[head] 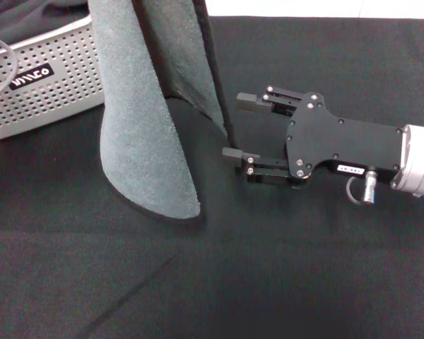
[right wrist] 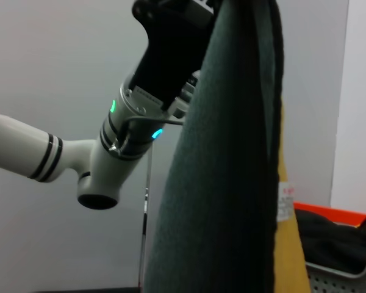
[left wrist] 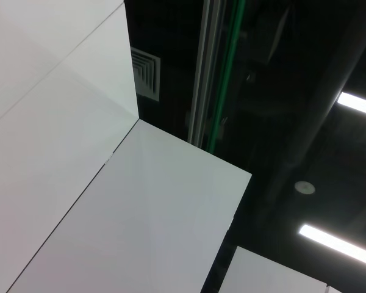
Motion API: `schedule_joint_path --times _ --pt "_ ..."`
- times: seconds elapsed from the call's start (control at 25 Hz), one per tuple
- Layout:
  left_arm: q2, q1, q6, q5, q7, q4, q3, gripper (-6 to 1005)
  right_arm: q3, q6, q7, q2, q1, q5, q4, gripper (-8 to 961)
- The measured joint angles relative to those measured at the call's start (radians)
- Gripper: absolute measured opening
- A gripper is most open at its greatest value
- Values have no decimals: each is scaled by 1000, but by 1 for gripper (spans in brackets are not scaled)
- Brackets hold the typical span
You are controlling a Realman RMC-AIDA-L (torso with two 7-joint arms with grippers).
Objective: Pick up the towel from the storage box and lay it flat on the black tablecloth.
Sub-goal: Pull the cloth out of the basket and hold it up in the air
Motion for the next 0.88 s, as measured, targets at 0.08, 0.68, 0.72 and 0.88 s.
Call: schedule_joint_path --times 0.08,0.68,0.72,0.88 --pt "0 0 1 -1 -1 0 0 19 1 -7 -1 0 -1 0 5 685" --pt "1 1 6 -12 -2 1 5 19 2 -55 -13 0 1 1 11 454" --pt "1 1 7 -12 -3 1 6 19 3 -55 -13 0 1 1 11 426" --pt "1 0 9 -12 -4 1 9 19 5 -68 -13 0 2 1 8 397"
